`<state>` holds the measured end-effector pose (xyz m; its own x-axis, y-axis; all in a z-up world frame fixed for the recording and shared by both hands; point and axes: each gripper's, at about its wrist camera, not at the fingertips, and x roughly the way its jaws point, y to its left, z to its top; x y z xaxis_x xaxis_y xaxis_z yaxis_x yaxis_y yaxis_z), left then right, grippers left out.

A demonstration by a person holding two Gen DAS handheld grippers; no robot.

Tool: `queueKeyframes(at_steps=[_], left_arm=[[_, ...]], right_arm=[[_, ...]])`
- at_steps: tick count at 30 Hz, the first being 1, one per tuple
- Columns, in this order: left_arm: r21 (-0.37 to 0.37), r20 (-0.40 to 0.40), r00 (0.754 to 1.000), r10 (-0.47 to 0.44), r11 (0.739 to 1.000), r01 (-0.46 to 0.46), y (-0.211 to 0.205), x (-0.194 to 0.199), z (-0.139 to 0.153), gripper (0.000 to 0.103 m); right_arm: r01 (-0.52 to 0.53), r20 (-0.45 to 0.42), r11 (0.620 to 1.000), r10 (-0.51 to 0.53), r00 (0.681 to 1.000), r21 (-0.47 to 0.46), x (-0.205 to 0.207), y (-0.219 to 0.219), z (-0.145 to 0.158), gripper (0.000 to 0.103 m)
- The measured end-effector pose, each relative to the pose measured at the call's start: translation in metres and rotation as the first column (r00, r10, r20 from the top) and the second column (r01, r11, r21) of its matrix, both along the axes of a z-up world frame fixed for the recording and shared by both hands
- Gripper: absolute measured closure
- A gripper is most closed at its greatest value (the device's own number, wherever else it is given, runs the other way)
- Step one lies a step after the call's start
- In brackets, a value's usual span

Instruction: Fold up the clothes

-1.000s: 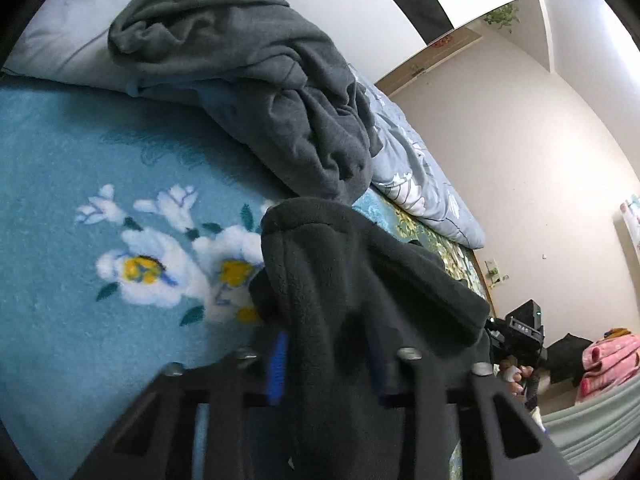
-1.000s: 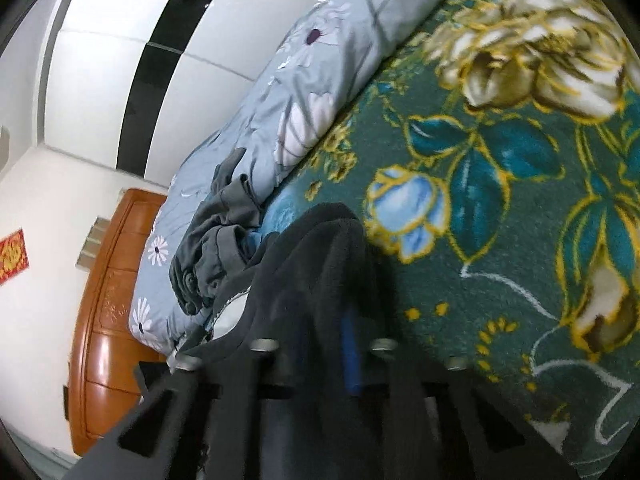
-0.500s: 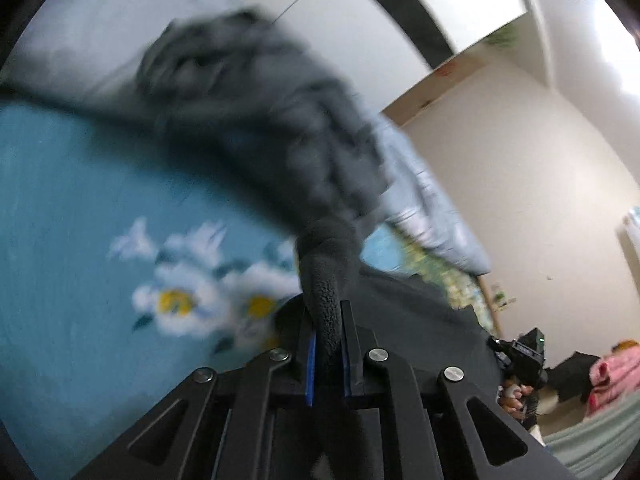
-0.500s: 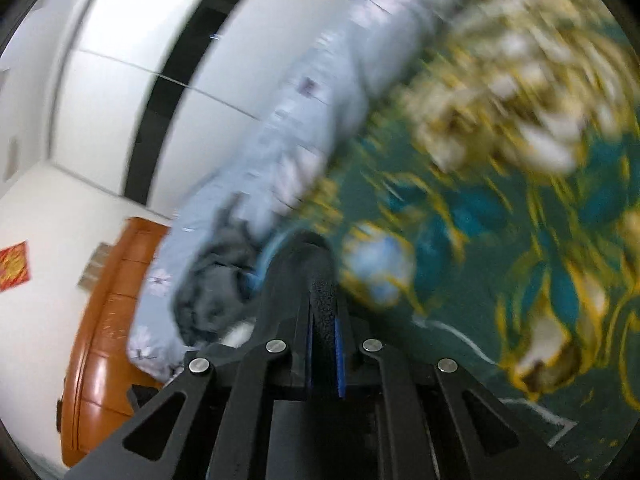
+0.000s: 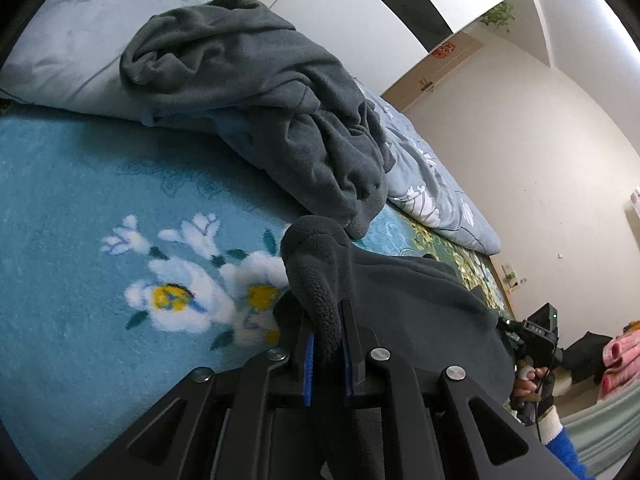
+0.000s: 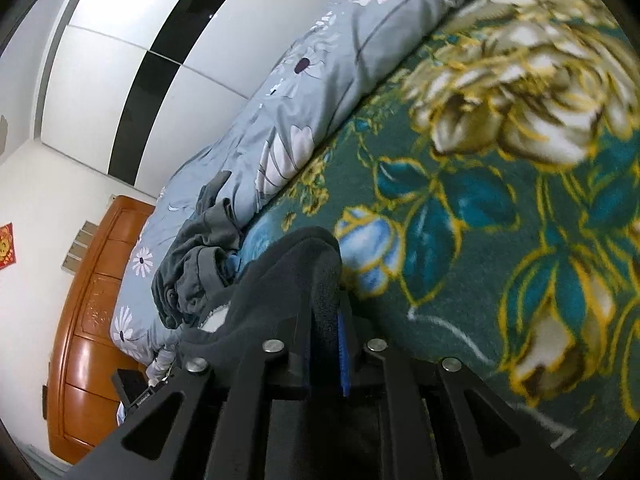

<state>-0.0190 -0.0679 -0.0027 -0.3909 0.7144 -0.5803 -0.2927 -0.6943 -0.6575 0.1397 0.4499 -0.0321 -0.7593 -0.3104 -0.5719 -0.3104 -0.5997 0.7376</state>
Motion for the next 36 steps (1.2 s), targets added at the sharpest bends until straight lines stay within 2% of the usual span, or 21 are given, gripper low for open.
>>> queueKeyframes(at_steps=[2,4,6,14,15,16,17,20,23,25,27,31,34,36], left_arm=[[0.003,0.008,1.0,0.002,1.0,-0.002,-0.001,-0.002,-0.002,0.083],[0.018,0.019,1.0,0.009,1.0,-0.01,-0.001,-0.006,-0.004,0.072],[0.034,0.035,0.999,0.023,0.999,-0.024,-0.002,-0.012,-0.007,0.065],[0.056,0.069,0.997,0.027,0.998,-0.031,0.003,-0.024,-0.018,0.062],[0.053,0.07,0.997,0.025,0.998,-0.029,0.004,-0.024,-0.02,0.062],[0.052,0.068,0.997,0.024,0.998,-0.028,0.005,-0.024,-0.02,0.062],[0.053,0.066,0.998,0.024,0.998,-0.028,0.006,-0.023,-0.02,0.062],[0.048,0.045,0.999,0.031,0.998,-0.033,0.003,-0.021,-0.017,0.062],[0.041,0.016,0.999,0.04,0.998,-0.041,0.0,-0.019,-0.013,0.062],[0.032,0.017,0.999,0.047,0.998,-0.047,-0.002,-0.019,-0.014,0.062],[0.025,0.028,0.998,0.057,0.998,-0.058,-0.003,-0.02,-0.016,0.062],[0.044,0.043,0.998,0.055,0.997,-0.057,-0.006,-0.017,-0.013,0.062],[0.043,0.044,0.998,0.043,0.998,-0.045,-0.01,-0.012,-0.005,0.061],[0.04,0.025,0.999,0.039,0.998,-0.04,-0.012,-0.006,0.005,0.056]], right_arm=[[0.0,0.01,1.0,-0.001,1.0,0.021,-0.01,0.001,0.003,0.069],[-0.013,0.019,0.999,0.012,1.0,0.041,-0.023,0.001,0.005,0.066],[-0.044,0.039,0.997,0.042,0.998,0.06,-0.038,-0.002,0.006,0.061],[-0.156,0.124,0.982,0.143,0.982,0.104,-0.069,-0.021,-0.007,0.06],[-0.159,0.128,0.981,0.145,0.981,0.108,-0.069,-0.022,-0.008,0.06],[-0.162,0.131,0.98,0.146,0.981,0.116,-0.069,-0.024,-0.008,0.066],[-0.167,0.136,0.978,0.15,0.979,0.126,-0.069,-0.025,-0.008,0.078],[-0.17,0.155,0.971,0.144,0.977,0.17,-0.068,-0.03,-0.005,0.092],[-0.126,0.091,0.97,0.109,0.99,0.206,-0.062,-0.027,0.011,0.095],[-0.038,0.036,0.98,0.031,0.999,0.198,-0.054,-0.013,0.02,0.095],[-0.001,0.06,0.985,-0.01,0.998,0.17,-0.053,-0.004,0.014,0.095],[-0.026,0.142,0.985,0.001,0.99,0.172,-0.056,-0.011,-0.003,0.095],[-0.046,0.142,0.986,0.023,0.99,0.162,-0.056,-0.012,0.0,0.093],[-0.04,0.12,0.987,0.021,0.993,0.155,-0.05,-0.009,0.011,0.091]])
